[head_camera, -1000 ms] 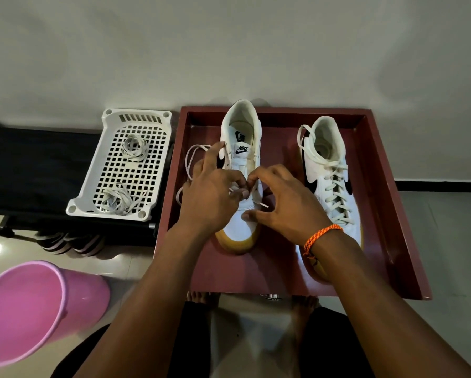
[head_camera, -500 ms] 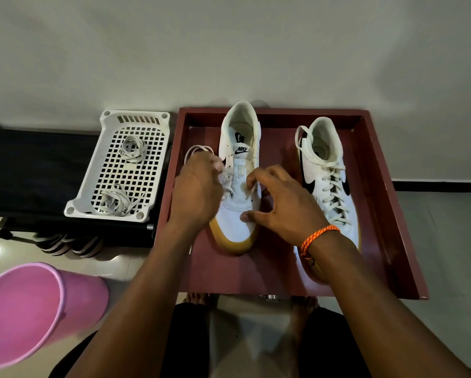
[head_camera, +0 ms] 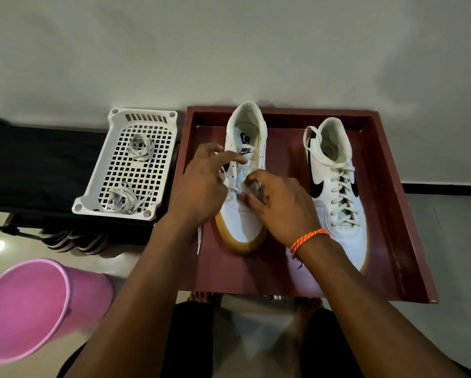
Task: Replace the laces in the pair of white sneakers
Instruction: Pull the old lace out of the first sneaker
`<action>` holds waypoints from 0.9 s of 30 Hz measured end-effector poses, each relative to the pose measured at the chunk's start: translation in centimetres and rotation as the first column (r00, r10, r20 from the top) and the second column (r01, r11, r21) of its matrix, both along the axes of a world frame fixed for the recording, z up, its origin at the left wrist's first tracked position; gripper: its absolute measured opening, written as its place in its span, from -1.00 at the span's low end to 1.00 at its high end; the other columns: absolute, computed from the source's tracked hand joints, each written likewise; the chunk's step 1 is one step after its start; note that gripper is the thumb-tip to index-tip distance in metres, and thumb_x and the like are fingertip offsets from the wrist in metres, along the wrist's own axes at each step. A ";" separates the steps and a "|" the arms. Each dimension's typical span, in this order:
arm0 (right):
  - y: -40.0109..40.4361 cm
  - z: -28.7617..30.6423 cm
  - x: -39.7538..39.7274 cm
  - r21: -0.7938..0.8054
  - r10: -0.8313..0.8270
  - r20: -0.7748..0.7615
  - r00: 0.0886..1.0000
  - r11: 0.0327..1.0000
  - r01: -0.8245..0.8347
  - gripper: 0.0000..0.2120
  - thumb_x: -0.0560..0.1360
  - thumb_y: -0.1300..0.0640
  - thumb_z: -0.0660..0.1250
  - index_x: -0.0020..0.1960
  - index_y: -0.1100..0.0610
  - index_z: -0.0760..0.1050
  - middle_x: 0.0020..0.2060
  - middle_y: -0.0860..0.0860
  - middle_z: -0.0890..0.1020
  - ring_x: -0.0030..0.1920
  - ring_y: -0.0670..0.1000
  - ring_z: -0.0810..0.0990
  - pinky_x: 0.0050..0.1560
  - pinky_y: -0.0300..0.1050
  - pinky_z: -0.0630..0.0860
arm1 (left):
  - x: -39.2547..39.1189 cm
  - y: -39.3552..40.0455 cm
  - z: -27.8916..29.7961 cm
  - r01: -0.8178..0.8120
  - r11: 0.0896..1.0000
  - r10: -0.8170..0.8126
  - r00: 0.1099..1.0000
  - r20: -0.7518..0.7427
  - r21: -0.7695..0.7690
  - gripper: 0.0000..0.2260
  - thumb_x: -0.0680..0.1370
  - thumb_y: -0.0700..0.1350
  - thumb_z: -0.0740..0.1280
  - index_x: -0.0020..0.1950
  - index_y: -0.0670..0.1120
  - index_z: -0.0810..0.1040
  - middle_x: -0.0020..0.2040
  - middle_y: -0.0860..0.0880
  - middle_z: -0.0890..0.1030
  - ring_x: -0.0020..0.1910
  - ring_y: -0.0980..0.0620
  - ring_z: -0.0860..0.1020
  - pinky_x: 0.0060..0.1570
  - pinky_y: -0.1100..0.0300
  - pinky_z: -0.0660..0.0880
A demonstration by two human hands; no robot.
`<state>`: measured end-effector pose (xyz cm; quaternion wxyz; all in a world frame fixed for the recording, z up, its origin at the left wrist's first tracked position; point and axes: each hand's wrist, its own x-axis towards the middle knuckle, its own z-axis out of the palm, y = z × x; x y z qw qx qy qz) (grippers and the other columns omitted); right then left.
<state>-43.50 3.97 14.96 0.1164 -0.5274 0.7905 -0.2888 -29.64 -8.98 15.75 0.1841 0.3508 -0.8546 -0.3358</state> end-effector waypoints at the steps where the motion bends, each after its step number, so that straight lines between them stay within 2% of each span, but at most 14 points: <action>1: -0.3 -0.1 0.4 0.003 -0.007 -0.010 1.000 1.000 0.007 -0.74 0.57 -0.19 0.41 0.19 -0.11 0.56 -0.30 -0.09 0.56 -0.20 0.03 0.59 -0.24 -0.08 0.48 | 0.2 0.0 0.1 0.043 0.999 -0.044 0.998 0.051 0.026 -0.42 0.46 -0.36 0.25 0.34 0.15 0.64 0.40 -0.01 0.45 0.26 0.03 0.53 0.16 -0.09 0.59; 3: -0.8 -0.5 1.2 0.014 -0.008 -0.014 1.000 1.000 0.008 -0.73 0.57 -0.20 0.41 0.18 -0.09 0.57 -0.28 -0.06 0.58 -0.18 0.07 0.62 -0.23 -0.06 0.51 | 0.4 0.2 0.4 0.100 0.992 -0.110 0.984 0.141 0.073 -0.48 0.50 -0.25 0.35 0.37 0.21 0.58 0.45 0.07 0.42 0.31 0.01 0.53 0.18 -0.15 0.60; 6: -1.4 -0.6 1.9 0.008 -0.033 0.033 0.999 0.999 0.033 -0.85 0.57 -0.07 0.44 0.06 -0.03 0.60 -0.36 -0.09 0.51 -0.19 0.07 0.62 -0.22 -0.04 0.53 | 0.7 0.3 0.8 0.143 0.986 -0.157 0.967 0.202 0.080 -0.48 0.46 -0.08 0.52 0.37 0.24 0.51 0.47 0.15 0.38 0.27 0.01 0.56 0.12 -0.16 0.63; 11: -1.3 -0.7 1.9 -0.079 -0.061 0.178 0.982 0.994 0.076 -0.92 0.55 0.08 0.42 -0.11 0.05 0.62 -0.46 -0.05 0.54 -0.40 -0.03 0.53 -0.32 0.05 0.53 | 0.9 0.6 1.3 0.152 0.987 -0.159 0.969 0.187 0.054 -0.46 0.27 0.30 0.40 0.22 0.24 0.51 0.39 0.23 0.42 0.25 -0.01 0.58 0.14 -0.14 0.60; 15: -1.2 -0.5 1.9 -0.163 -0.133 0.343 0.930 0.966 0.199 -0.91 0.52 0.12 0.39 -0.14 0.05 0.64 -0.42 -0.07 0.63 -0.41 -0.04 0.58 -0.33 0.04 0.56 | 0.8 0.7 0.9 0.119 0.993 -0.113 0.967 0.227 -0.013 -0.40 0.16 0.43 0.42 0.11 0.22 0.45 0.34 0.26 0.45 0.16 -0.07 0.60 0.02 -0.10 0.62; 17: -1.1 -0.1 1.3 -0.197 -0.170 0.403 0.899 0.944 0.266 -0.89 0.55 0.10 0.36 -0.12 0.05 0.64 -0.38 -0.06 0.67 -0.41 -0.04 0.61 -0.30 0.06 0.59 | 0.8 0.6 0.9 0.108 0.994 -0.099 0.965 0.244 -0.026 -0.38 0.16 0.42 0.51 0.10 0.21 0.45 0.34 0.26 0.45 0.15 -0.03 0.58 -0.01 -0.05 0.61; 20: -1.1 1.1 -0.8 -0.244 -0.211 0.552 0.807 0.884 0.398 -0.86 0.63 0.16 0.32 -0.09 0.05 0.58 -0.39 0.01 0.67 -0.43 0.00 0.64 -0.35 -0.02 0.59 | 0.7 0.5 0.8 0.106 0.994 -0.098 0.969 0.229 -0.022 -0.46 0.28 0.23 0.66 0.12 0.15 0.50 0.29 0.23 0.47 0.12 0.05 0.54 0.01 -0.01 0.58; 24: -0.6 1.9 -4.2 -0.213 -0.251 0.753 0.608 0.782 0.586 -0.90 0.64 0.25 0.35 0.02 0.29 0.58 -0.45 0.05 0.61 -0.54 0.05 0.52 -0.49 -0.17 0.41 | 0.7 -0.2 -0.2 0.059 0.998 -0.059 0.998 0.029 0.014 -0.79 0.52 -0.03 0.57 0.09 0.14 0.63 0.15 0.12 0.55 -0.04 0.09 0.59 -0.02 -0.08 0.61; 25: -0.5 1.8 -4.7 -0.185 -0.262 0.777 0.572 0.773 0.607 -0.90 0.63 0.26 0.35 0.04 0.31 0.58 -0.45 0.06 0.60 -0.56 0.04 0.50 -0.50 -0.18 0.38 | 0.6 -0.2 -0.4 0.047 0.999 -0.047 0.999 0.003 0.020 -0.80 0.54 -0.07 0.54 0.11 0.14 0.64 0.13 0.09 0.56 -0.08 0.10 0.58 -0.03 -0.08 0.61; 27: -0.4 1.8 -4.6 -0.160 -0.288 0.777 0.560 0.770 0.617 -0.89 0.61 0.26 0.38 0.12 0.25 0.56 -0.43 0.05 0.60 -0.56 0.03 0.52 -0.50 -0.17 0.39 | 0.4 -0.1 -0.3 0.027 0.999 -0.027 1.000 -0.015 0.017 -0.74 0.57 -0.10 0.51 0.18 0.18 0.60 0.12 0.07 0.56 -0.07 0.09 0.58 -0.03 -0.09 0.61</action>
